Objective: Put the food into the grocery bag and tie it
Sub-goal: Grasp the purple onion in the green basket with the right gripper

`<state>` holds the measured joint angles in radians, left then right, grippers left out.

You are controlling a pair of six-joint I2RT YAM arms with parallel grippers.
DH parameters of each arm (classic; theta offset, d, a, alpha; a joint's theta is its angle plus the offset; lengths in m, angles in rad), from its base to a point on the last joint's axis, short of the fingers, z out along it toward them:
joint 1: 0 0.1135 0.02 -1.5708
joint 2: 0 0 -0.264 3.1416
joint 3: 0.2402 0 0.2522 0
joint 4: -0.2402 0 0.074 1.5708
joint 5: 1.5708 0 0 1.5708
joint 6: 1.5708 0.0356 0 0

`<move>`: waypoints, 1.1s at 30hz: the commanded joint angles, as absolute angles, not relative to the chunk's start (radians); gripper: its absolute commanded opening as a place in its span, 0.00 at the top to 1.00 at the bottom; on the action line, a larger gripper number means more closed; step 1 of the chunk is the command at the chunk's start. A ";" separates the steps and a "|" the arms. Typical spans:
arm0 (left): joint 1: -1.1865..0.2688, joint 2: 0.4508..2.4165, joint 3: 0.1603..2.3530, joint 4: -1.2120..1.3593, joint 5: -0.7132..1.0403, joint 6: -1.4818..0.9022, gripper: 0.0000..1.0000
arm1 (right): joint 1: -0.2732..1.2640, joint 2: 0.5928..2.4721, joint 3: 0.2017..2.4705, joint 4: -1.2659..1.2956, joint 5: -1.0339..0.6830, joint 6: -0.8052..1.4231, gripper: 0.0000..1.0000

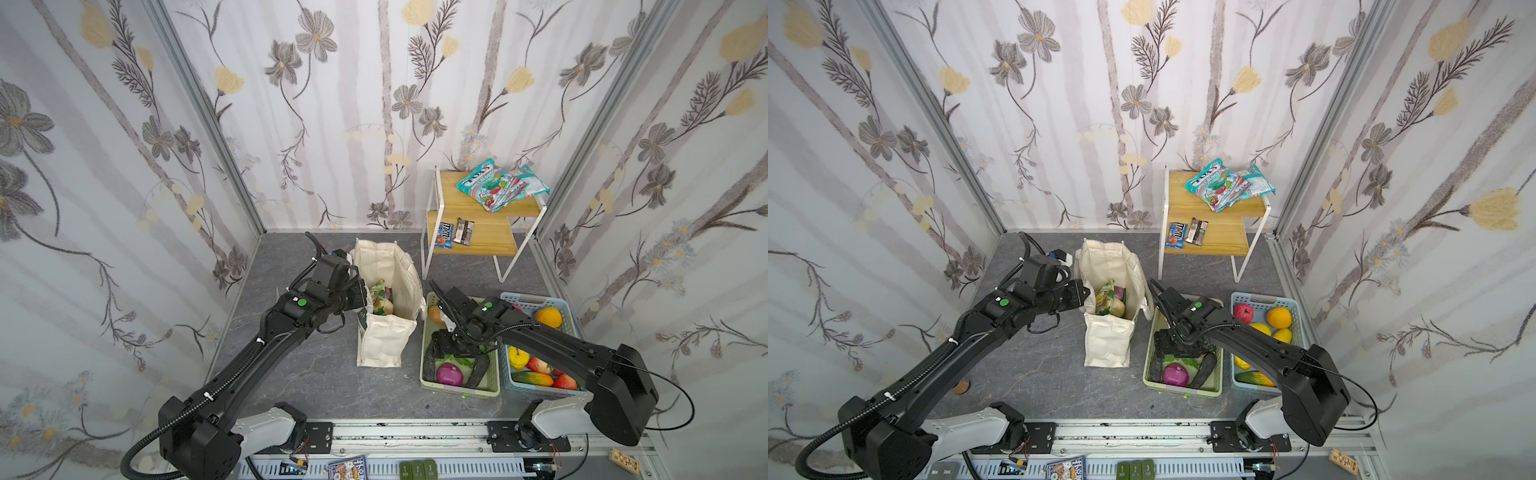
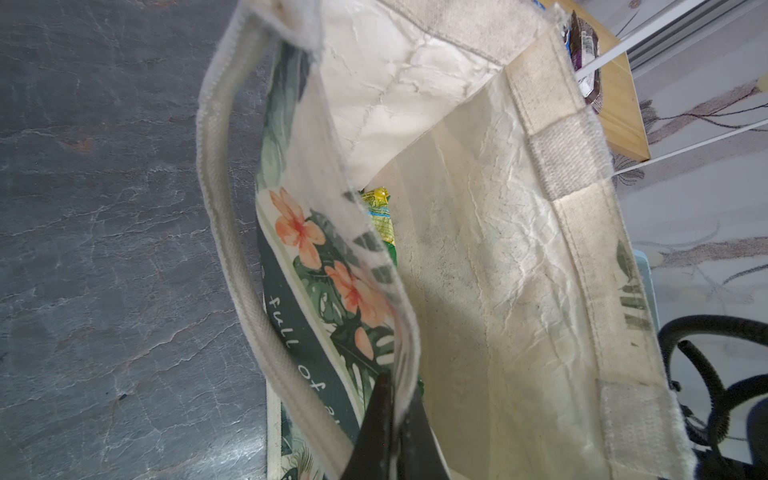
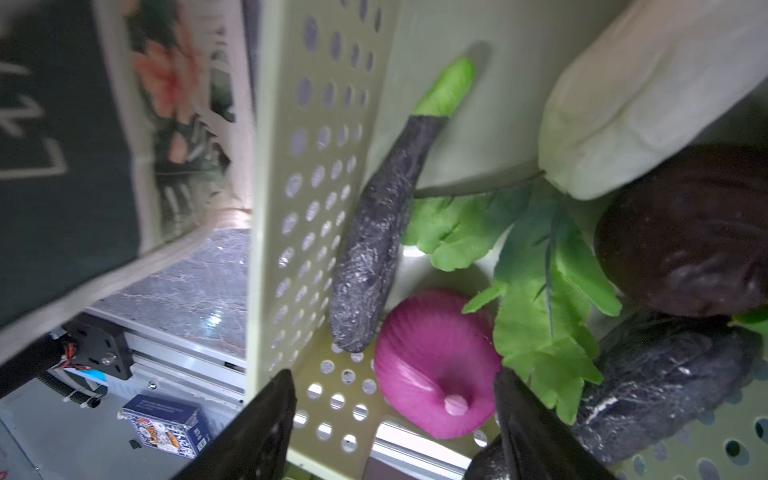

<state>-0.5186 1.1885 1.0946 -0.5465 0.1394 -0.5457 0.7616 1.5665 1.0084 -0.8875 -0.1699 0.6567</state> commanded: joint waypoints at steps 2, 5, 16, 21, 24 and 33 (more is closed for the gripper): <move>-0.515 1.178 1.086 -0.564 0.140 -0.537 1.00 | 0.767 1.560 0.958 -0.844 -0.192 0.690 0.20; -0.511 1.174 1.080 -0.564 0.141 -0.538 1.00 | 0.773 1.573 0.923 -0.822 -0.221 0.694 0.18; -0.505 1.172 1.085 -0.561 0.147 -0.536 1.00 | 0.775 1.630 0.858 -0.760 -0.246 0.714 0.13; -0.499 1.172 1.091 -0.566 0.150 -0.533 1.00 | 0.774 1.654 0.827 -0.727 -0.242 0.718 0.12; -0.496 1.175 1.096 -0.567 0.152 -0.530 1.00 | 0.769 1.664 0.825 -0.715 -0.232 0.719 0.13; -0.487 1.177 1.104 -0.572 0.155 -0.526 1.00 | 0.732 1.629 0.821 -0.694 -0.268 0.719 0.25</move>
